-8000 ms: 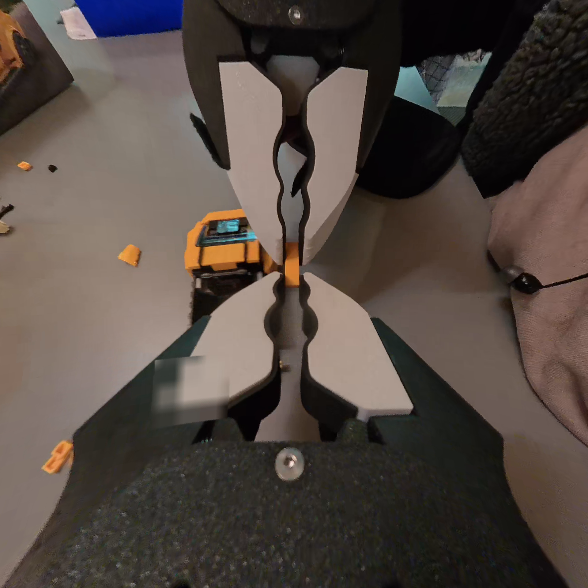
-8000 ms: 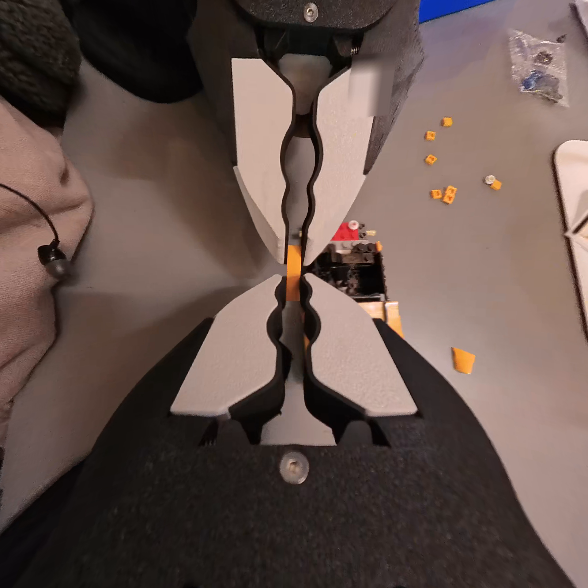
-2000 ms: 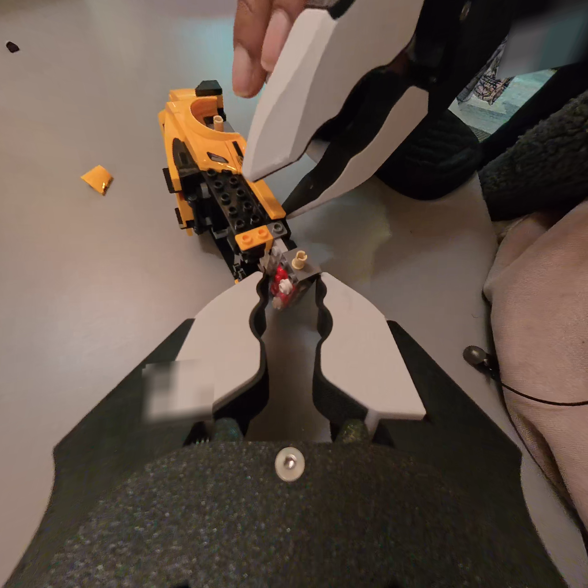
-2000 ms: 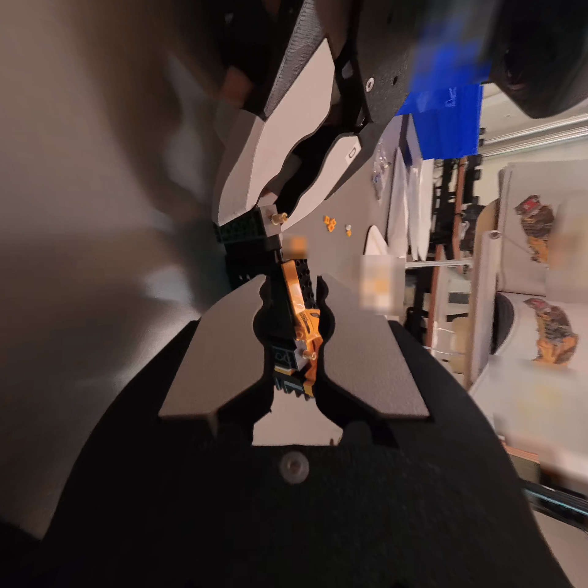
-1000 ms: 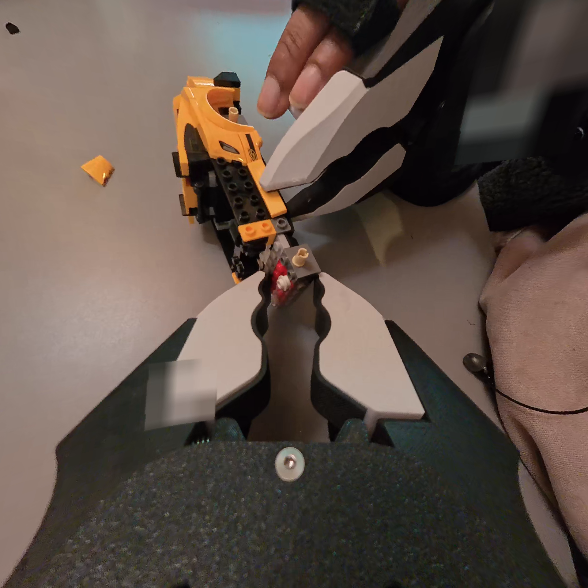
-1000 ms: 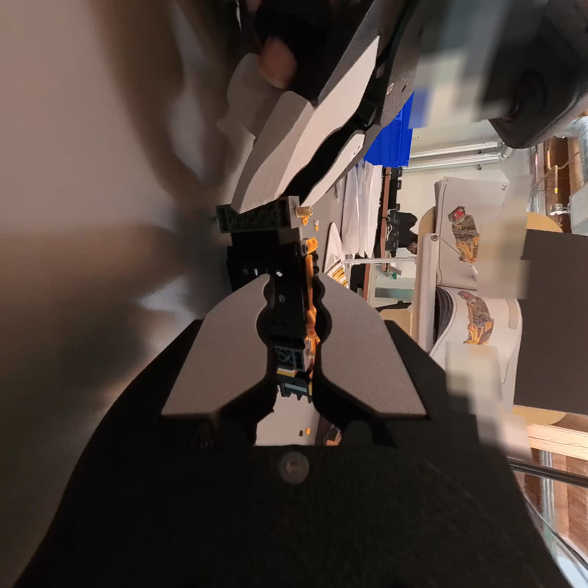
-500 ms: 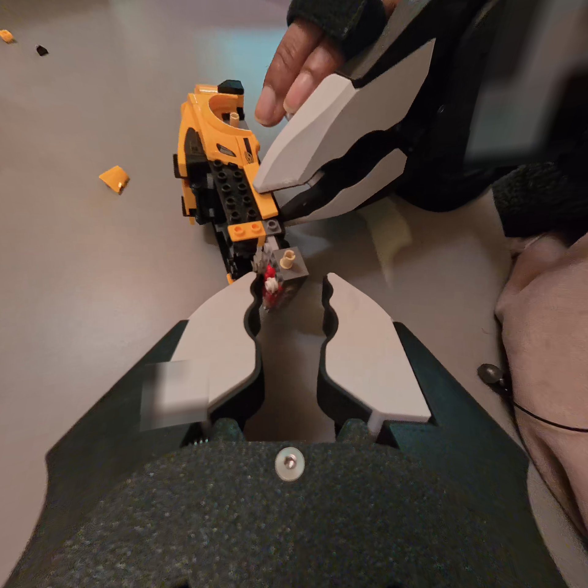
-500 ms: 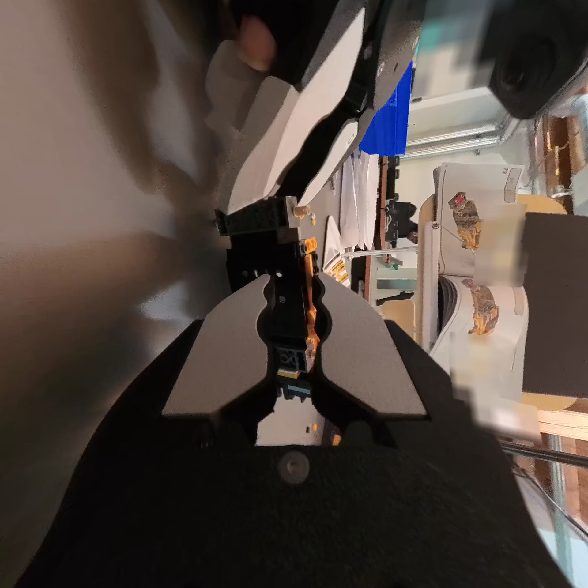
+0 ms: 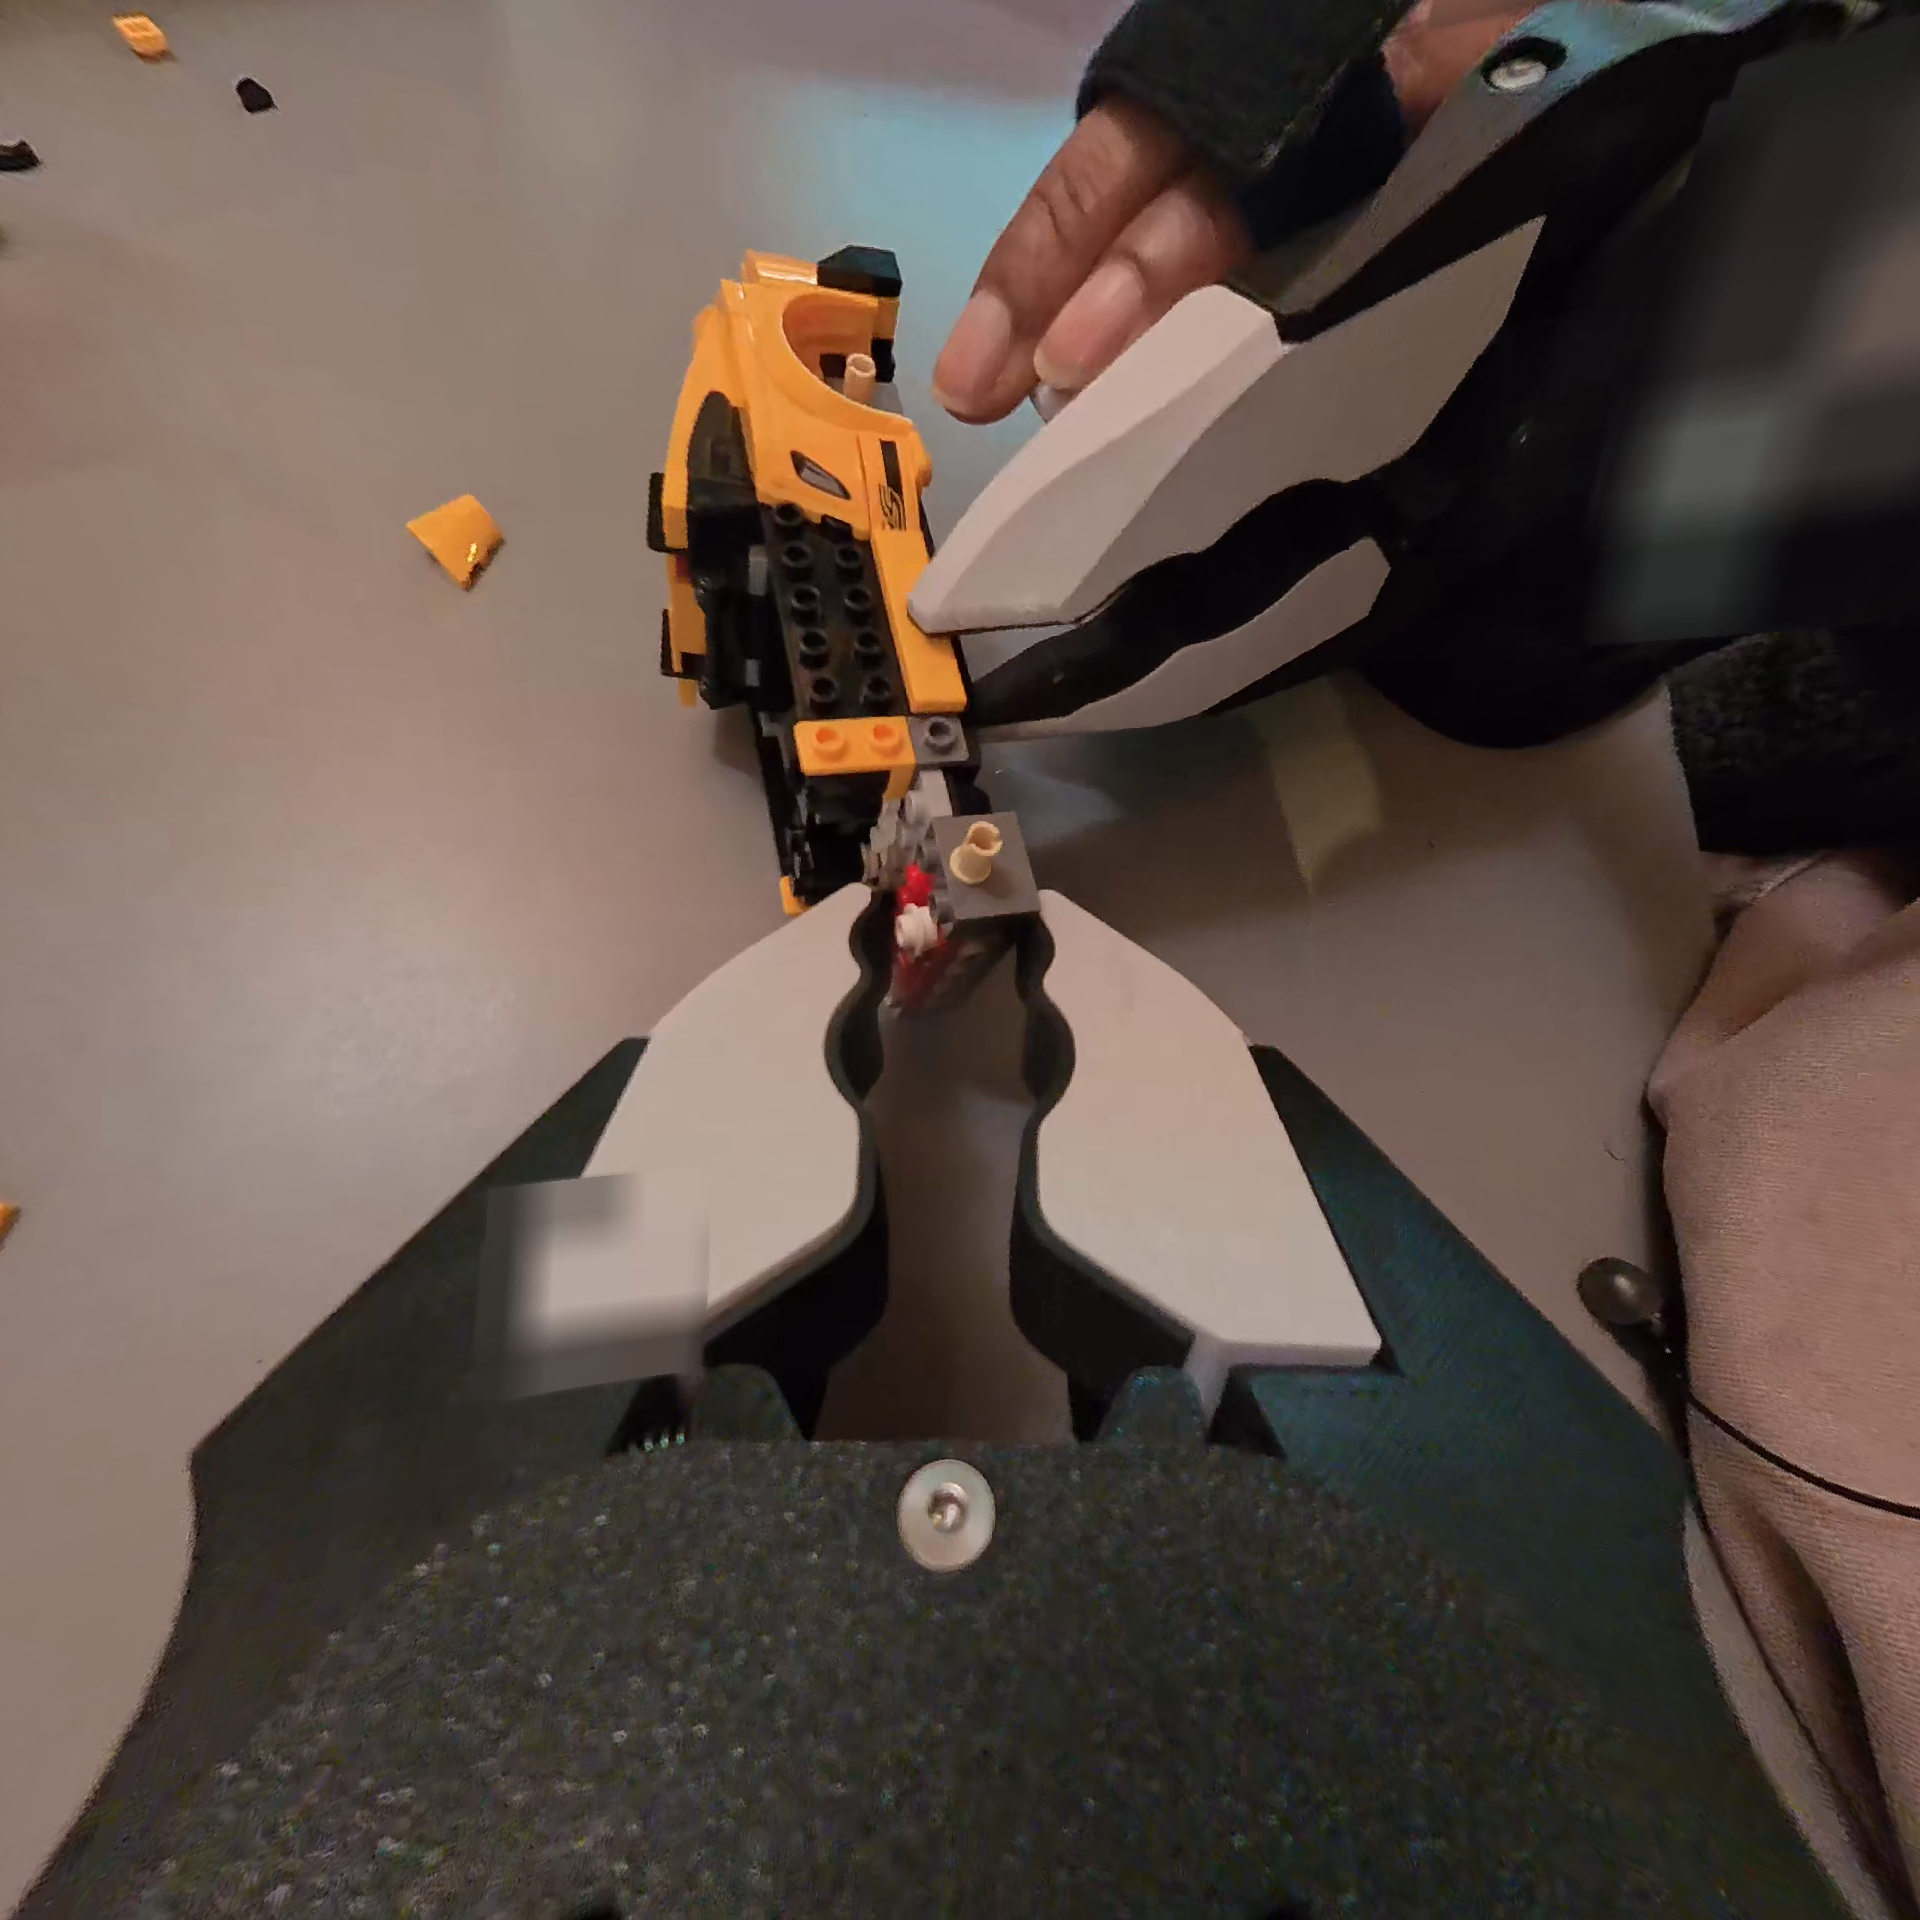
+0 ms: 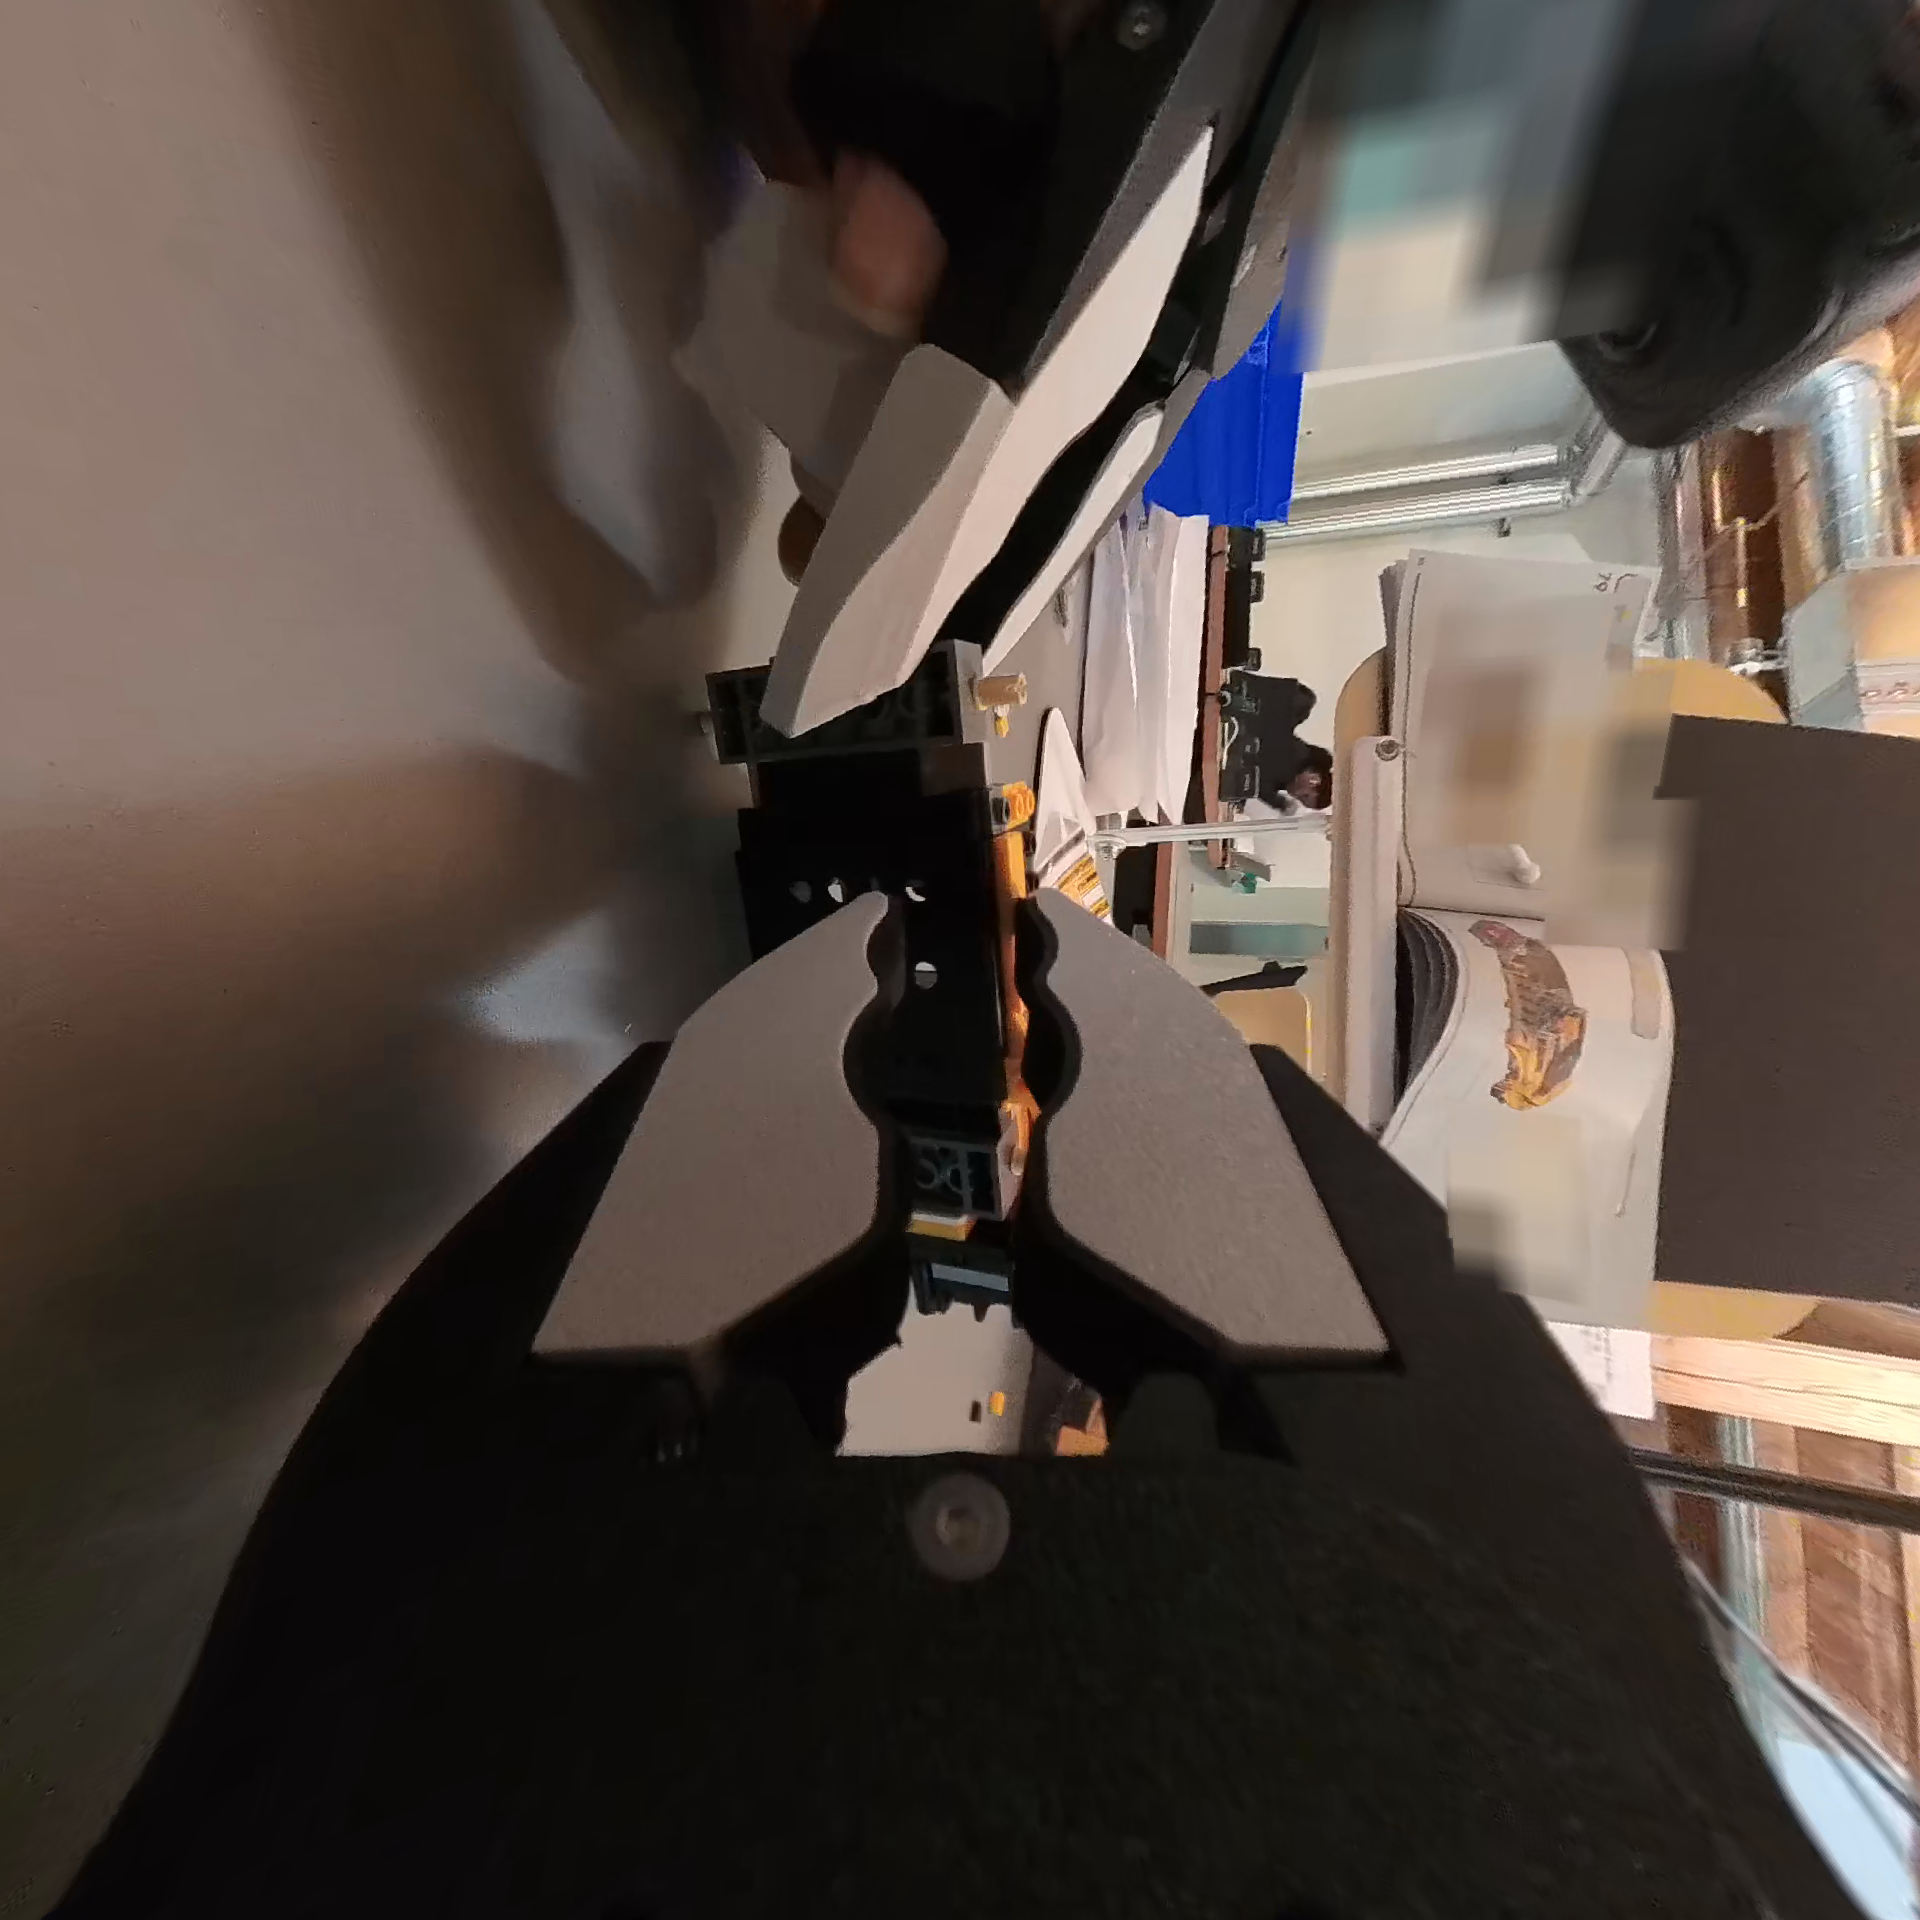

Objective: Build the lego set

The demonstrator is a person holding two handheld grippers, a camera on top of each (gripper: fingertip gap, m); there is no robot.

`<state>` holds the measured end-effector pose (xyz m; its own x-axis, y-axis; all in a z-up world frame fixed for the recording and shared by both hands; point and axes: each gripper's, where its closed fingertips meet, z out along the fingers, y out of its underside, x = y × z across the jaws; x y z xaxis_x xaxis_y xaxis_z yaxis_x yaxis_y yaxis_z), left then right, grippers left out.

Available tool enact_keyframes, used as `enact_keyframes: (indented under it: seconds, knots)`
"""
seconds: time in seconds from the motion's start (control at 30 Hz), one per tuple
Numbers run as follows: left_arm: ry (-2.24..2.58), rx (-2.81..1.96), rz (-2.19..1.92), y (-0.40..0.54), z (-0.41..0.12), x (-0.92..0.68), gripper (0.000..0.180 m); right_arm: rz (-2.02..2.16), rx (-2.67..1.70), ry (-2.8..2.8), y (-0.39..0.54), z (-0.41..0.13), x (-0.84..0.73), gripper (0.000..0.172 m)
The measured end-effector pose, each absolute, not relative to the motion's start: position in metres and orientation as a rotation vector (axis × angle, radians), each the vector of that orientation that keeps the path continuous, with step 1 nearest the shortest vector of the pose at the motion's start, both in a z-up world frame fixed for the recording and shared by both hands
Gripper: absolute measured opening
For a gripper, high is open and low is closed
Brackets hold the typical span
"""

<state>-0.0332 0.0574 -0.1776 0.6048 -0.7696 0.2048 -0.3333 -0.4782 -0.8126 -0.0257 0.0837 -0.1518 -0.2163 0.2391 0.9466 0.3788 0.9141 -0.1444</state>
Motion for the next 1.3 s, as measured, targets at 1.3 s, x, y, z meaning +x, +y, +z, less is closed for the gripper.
enact_keyframes:
  seconds: [1.3]
  knots:
    - [0.716, -2.118, -1.11, 0.047, -0.158, -0.032, 0.02, -0.195, -0.767, -2.124, 0.082, -0.17, -0.03, 0.077]
